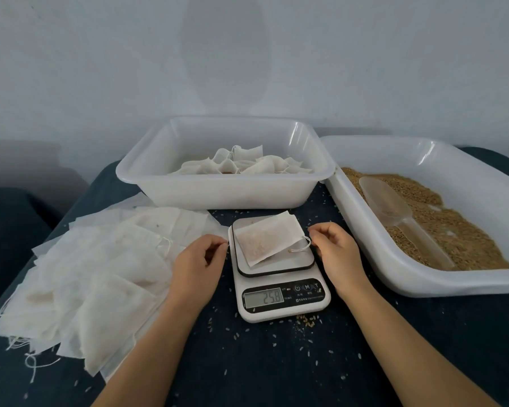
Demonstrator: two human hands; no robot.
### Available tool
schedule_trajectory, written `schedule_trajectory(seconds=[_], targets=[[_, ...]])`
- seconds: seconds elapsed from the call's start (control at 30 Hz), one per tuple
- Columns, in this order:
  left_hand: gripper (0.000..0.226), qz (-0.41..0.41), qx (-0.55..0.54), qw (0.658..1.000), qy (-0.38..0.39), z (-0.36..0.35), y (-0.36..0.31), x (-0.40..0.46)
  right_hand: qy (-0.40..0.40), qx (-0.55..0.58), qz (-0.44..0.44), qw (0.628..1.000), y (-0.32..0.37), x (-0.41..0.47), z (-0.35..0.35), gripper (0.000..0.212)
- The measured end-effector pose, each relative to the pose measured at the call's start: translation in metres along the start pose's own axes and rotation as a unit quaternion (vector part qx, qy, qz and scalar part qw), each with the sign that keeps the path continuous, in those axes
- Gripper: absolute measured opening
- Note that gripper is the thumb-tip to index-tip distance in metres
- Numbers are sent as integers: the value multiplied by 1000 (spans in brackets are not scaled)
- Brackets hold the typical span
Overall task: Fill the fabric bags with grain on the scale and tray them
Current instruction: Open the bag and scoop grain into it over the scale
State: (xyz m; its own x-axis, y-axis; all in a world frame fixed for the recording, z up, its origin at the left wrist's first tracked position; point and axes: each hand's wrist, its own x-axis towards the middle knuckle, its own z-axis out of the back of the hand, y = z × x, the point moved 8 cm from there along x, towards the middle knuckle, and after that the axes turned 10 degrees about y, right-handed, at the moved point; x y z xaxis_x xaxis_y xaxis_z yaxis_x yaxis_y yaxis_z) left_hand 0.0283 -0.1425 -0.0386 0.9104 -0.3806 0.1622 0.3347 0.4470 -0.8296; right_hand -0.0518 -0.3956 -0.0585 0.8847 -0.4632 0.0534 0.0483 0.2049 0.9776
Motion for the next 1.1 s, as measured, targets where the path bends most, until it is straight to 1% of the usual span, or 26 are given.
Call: schedule_trajectory(seconds=[0.13, 0.2, 0.27, 0.33, 0.37, 0.43, 0.5, 0.63, 0.7, 0.8, 0.83, 0.93, 0.97, 1.03, 1.1], targets=[[23, -2, 1, 1000, 5, 0, 0, 1, 6, 2, 5, 1000, 3, -2, 0, 17], [23, -1, 5, 1000, 8, -1, 0, 1, 16, 6, 16, 1000, 8, -4, 0, 25], [22, -1, 11, 1000, 11, -2, 0, 0, 36, -19, 35, 999, 15, -8, -4, 27], [22, -2, 16, 1000, 16, -3, 0, 1, 54, -72, 63, 994, 26, -12, -10, 18], [23, -2, 19, 1000, 18, -3, -1, 1, 61, -116, 76, 988, 34, -13, -13, 17], [24, -6, 20, 1000, 20, -3, -1, 0, 78, -203, 77, 973, 47, -9, -19, 26], [23, -10, 20, 999, 23, -3, -3, 0, 101, -238, 32, 965, 57, -1, -24, 33], [23, -10, 20, 999, 25, -2, -3, -2, 133, -190, -68, 970, 70, 19, -32, 38], [22, -6, 14, 999, 28, -2, -3, -2, 150, -198, -94, 964, 72, 26, -35, 33], [22, -11, 6, 999, 33, -3, -2, -2, 179, -128, -141, 965, 71, 31, -41, 26], [21, -14, 3, 999, 33, -3, -2, -2, 179, -119, -147, 965, 72, 32, -42, 26], [17, -20, -6, 999, 31, -4, -1, 0, 176, -157, -137, 962, 80, 32, -45, 29], [17, -22, -9, 999, 31, -4, -1, 0, 187, -153, -143, 960, 80, 30, -49, 27], [16, -26, -13, 999, 35, -5, -1, 1, 214, -103, -170, 956, 78, 26, -58, 18], [16, -32, -14, 999, 38, -6, -1, 0, 227, -74, -185, 953, 78, 24, -64, 17]])
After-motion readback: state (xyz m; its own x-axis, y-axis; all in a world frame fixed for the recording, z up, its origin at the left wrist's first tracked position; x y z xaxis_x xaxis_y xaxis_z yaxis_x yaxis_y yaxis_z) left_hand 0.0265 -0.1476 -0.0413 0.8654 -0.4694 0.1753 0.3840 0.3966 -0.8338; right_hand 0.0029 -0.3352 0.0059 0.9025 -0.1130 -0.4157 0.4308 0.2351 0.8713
